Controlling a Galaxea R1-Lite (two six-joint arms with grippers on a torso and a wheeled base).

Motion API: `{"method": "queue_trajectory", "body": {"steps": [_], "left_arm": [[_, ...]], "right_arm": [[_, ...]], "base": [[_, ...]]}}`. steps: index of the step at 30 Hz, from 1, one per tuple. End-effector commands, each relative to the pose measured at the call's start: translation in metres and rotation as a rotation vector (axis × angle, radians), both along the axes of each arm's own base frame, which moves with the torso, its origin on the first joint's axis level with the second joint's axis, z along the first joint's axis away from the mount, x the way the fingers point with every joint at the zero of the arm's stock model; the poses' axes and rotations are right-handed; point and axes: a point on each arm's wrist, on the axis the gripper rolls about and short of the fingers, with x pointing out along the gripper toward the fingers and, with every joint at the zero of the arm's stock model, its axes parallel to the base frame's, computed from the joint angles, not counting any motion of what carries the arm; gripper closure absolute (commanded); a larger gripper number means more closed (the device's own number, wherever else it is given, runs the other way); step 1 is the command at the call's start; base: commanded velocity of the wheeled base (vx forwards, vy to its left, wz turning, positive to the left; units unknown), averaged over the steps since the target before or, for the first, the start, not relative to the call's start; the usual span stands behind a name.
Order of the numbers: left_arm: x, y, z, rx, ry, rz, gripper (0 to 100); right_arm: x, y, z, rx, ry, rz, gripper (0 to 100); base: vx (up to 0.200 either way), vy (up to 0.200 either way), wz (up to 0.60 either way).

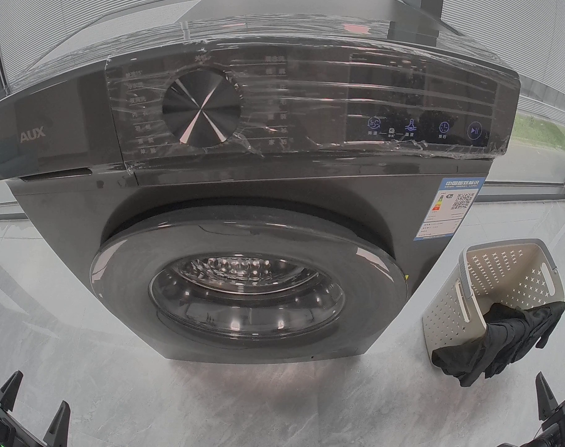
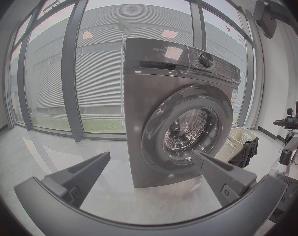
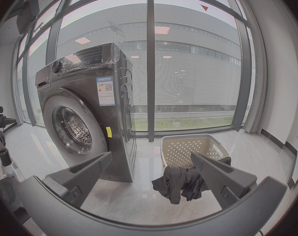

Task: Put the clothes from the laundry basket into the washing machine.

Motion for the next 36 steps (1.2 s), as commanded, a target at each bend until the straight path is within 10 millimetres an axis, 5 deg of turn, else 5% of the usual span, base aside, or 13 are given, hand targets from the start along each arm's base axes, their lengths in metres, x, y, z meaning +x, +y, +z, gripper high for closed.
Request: {"method": "queue_trajectory", "body": {"steps": [1, 17, 23, 29, 36], "left_arm": [[0.0, 0.0, -0.005, 0.004, 0.001, 0.001, 0], [0.0, 0.0, -0.005, 0.01, 0.0, 0.001, 0], [0.0, 0.0, -0.005, 0.009, 0.001, 0.001, 0], [0.0, 0.0, -0.005, 0.009, 0.001, 0.001, 0], [0.0, 0.0, -0.005, 0.01, 0.0, 0.001, 0]], "right_arm": [[0.0, 0.0, -0.005, 0.0, 0.003, -0.001, 0], [0.0, 0.0, -0.005, 0.006, 0.003, 0.007, 0], [0.0, 0.0, -0.005, 0.006, -0.002, 0.007, 0], [-0.016, 0.0, 0.04, 0.033, -0.175, 0.019, 0], [0.002, 0.008, 0.043, 0.048, 0.081, 0.366, 0]], "base": [[0.0, 0.0, 0.0], [0.0, 0.0, 0.0], [0.0, 0.2, 0.0], [0.0, 0.0, 0.0], [0.0, 0.0, 0.0]]}}
